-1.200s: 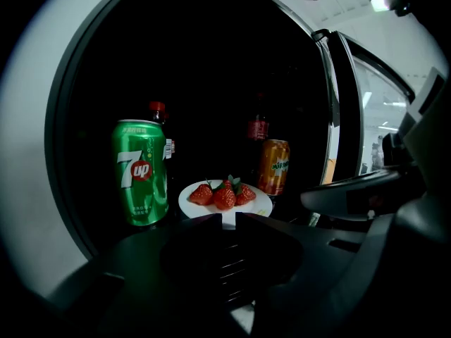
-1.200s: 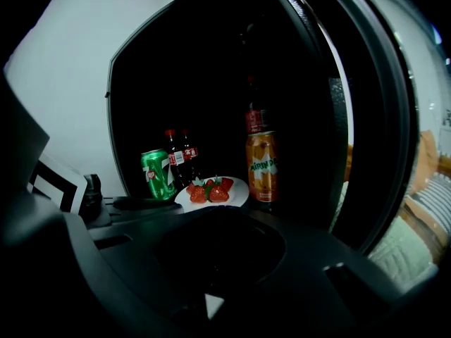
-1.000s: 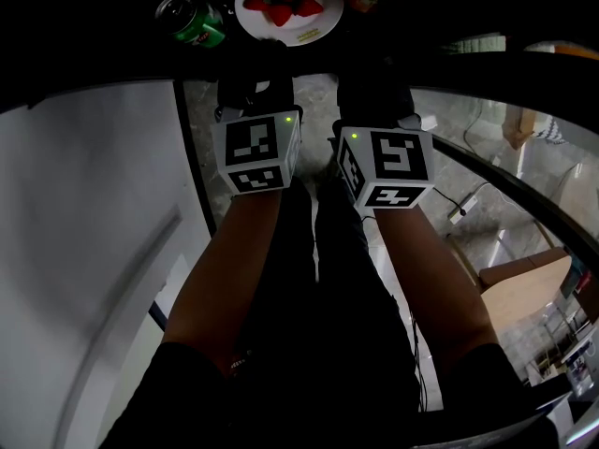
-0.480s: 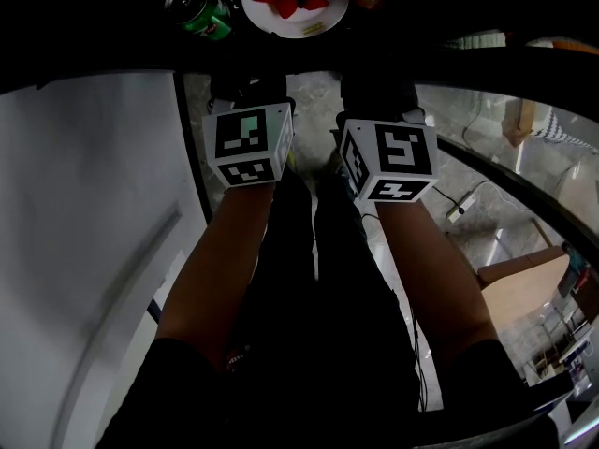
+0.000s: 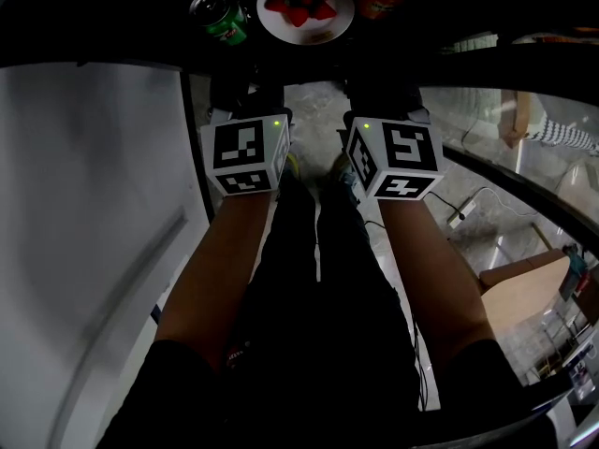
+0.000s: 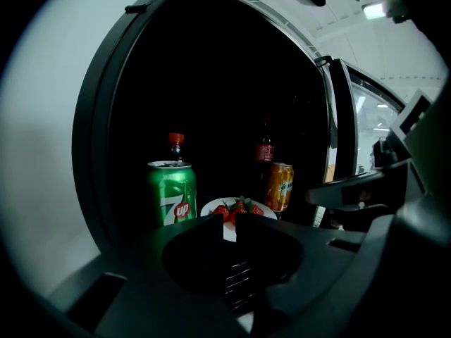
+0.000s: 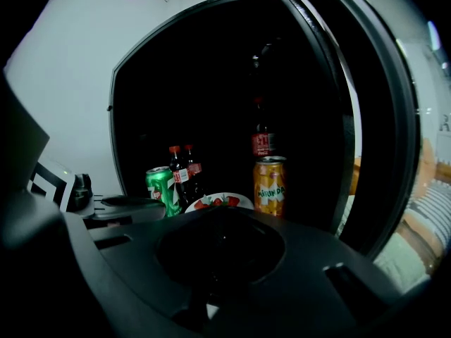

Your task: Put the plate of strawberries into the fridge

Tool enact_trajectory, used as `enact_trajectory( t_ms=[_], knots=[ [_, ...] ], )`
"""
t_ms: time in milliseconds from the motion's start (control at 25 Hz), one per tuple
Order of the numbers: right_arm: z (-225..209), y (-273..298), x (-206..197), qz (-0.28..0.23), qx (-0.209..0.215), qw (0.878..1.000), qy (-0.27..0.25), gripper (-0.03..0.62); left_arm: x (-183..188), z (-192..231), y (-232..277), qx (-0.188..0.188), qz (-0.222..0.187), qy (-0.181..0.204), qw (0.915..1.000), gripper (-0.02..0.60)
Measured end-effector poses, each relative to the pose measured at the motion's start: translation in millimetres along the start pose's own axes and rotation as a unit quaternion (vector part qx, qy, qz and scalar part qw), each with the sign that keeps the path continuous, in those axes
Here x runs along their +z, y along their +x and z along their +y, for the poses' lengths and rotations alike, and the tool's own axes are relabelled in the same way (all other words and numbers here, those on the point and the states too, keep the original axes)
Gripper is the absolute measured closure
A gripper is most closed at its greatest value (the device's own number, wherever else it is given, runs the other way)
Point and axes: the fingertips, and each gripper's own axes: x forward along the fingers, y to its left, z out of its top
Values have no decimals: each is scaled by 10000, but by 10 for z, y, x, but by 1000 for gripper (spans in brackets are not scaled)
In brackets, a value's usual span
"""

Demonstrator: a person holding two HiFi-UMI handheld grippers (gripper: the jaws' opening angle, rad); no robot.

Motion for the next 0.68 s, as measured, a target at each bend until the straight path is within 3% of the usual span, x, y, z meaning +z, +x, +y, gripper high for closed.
enact_trajectory(
  t_ms=[680],
  knots=[
    [43,-215,186,-209,-211,9996,-37,589,258,-31,-252,-147,-201,89,9997,528]
  ],
)
